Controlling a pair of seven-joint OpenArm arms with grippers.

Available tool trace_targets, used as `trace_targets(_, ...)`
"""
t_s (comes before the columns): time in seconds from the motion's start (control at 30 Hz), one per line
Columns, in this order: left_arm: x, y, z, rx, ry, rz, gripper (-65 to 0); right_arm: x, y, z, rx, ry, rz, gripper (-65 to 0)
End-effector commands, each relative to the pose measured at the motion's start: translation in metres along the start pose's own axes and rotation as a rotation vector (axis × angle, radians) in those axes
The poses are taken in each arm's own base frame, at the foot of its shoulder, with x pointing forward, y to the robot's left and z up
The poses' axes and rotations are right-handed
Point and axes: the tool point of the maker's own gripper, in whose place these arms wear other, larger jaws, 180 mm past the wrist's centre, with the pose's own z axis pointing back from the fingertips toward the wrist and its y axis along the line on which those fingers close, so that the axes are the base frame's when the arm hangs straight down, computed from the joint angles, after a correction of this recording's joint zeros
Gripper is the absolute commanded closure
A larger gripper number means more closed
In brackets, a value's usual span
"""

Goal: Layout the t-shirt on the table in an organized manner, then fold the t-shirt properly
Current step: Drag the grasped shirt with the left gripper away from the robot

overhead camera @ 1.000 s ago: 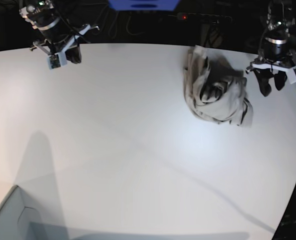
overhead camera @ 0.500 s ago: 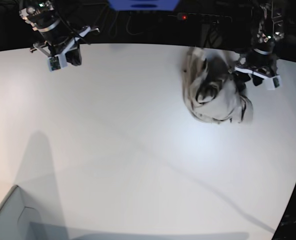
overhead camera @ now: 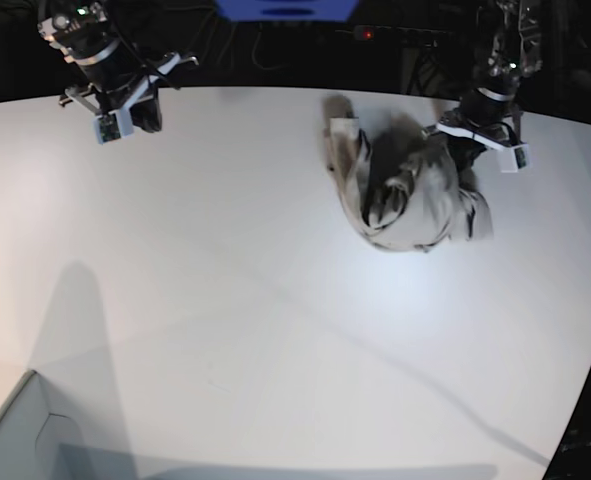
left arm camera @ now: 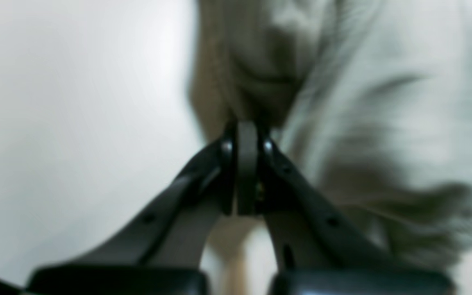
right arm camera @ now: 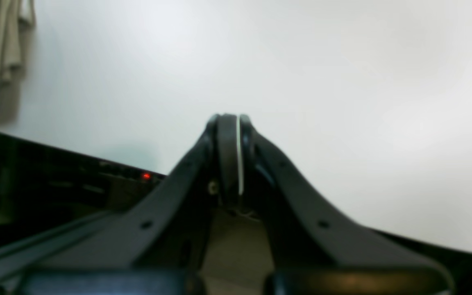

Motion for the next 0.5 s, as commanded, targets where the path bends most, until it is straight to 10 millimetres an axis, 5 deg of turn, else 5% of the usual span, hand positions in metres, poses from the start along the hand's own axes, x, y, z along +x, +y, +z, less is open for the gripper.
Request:
trace_targets(0.0, 0.017, -0.013, 0.004, -0.041, -0.06, -0.005, -0.2, 0.007, 0.003, 0.003, 0.022, -0.032, 0.016, 0.0)
trace_targets(0.27, 0.049, -0.033, 0.033, -0.061, -0.172, 0.024, -2.4, 0.006, -0.003, 0.005, 0.019, -0.024, 0.043, 0.0)
trace_targets(0.47, 0.046, -0.031, 0.033, -0.053, -0.174, 0.039, -30.4, 0.006, -0.004, 0.005, 0.018, -0.024, 0.043, 0.0)
